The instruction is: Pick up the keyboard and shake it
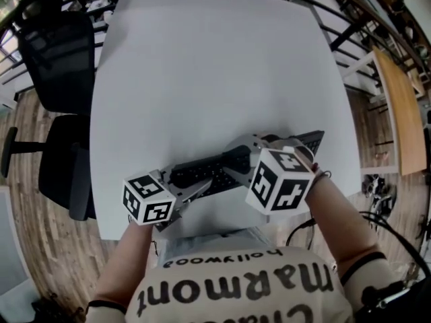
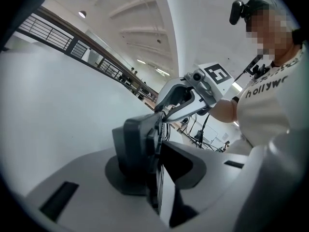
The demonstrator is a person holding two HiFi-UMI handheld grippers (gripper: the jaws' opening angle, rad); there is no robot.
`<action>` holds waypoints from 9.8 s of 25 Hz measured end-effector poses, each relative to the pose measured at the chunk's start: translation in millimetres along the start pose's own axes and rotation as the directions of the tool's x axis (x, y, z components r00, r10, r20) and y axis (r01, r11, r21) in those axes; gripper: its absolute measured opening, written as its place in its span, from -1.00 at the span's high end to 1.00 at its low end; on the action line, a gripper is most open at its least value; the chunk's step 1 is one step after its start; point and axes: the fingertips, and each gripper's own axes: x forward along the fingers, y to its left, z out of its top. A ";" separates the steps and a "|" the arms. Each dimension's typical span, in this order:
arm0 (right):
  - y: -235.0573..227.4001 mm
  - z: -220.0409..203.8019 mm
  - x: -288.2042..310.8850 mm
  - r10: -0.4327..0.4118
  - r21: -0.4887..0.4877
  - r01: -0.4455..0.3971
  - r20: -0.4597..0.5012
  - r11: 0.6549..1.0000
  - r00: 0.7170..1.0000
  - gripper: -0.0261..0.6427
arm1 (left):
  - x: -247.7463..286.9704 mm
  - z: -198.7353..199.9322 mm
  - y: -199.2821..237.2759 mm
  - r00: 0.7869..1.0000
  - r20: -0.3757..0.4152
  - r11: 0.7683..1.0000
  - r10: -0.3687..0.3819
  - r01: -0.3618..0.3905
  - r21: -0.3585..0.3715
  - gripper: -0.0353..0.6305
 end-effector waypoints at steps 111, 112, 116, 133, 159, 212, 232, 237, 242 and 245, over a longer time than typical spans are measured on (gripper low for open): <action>-124.4 -148.7 -519.2 -0.806 0.572 0.758 0.583 0.313 -0.107 0.29 | -68.7 326.0 -327.3 0.772 0.594 -0.634 0.227 -0.346 0.692 0.51; -124.7 -147.7 -519.1 -0.808 0.572 0.759 0.580 0.310 -0.107 0.29 | -69.6 326.8 -327.9 0.773 0.591 -0.633 0.230 -0.343 0.694 0.52; -116.7 -146.1 -517.2 -0.813 0.593 0.742 0.571 0.314 -0.113 0.29 | -73.9 319.8 -338.7 0.771 0.591 -0.648 0.237 -0.329 0.687 0.53; -101.5 -153.2 -535.1 -0.804 0.612 0.743 0.568 0.270 -0.176 0.28 | -62.4 303.4 -347.2 0.769 0.609 -0.539 0.194 -0.435 0.721 0.64; -124.2 -163.2 -495.5 -0.803 0.532 0.715 0.592 0.454 0.068 -0.04 | -56.5 285.4 -334.2 0.790 0.605 -0.323 0.095 -0.551 0.770 0.57; -124.8 -157.5 -436.3 -0.882 0.426 0.837 0.452 0.344 0.132 0.24 | -61.9 289.8 -224.8 0.721 0.596 -0.410 0.353 -0.453 0.791 0.50; -114.5 -166.9 -406.9 -0.862 0.408 0.811 0.459 0.419 0.214 0.25 | -60.1 257.9 -225.1 0.702 0.575 -0.388 0.420 -0.434 0.813 0.50; -112.7 -169.7 -402.9 -0.859 0.399 0.811 0.458 0.428 0.228 0.25 | -58.1 252.4 -223.1 0.698 0.570 -0.379 0.432 -0.433 0.818 0.50; -108.3 -177.9 -401.6 -0.858 0.394 0.813 0.458 0.429 0.231 0.25 | -51.0 245.4 -224.4 0.698 0.568 -0.375 0.437 -0.432 0.820 0.50; -106.8 -182.9 -397.9 -0.858 0.392 0.812 0.457 0.432 0.236 0.25 | -46.7 240.7 -221.7 0.697 0.563 -0.372 0.443 -0.429 0.823 0.51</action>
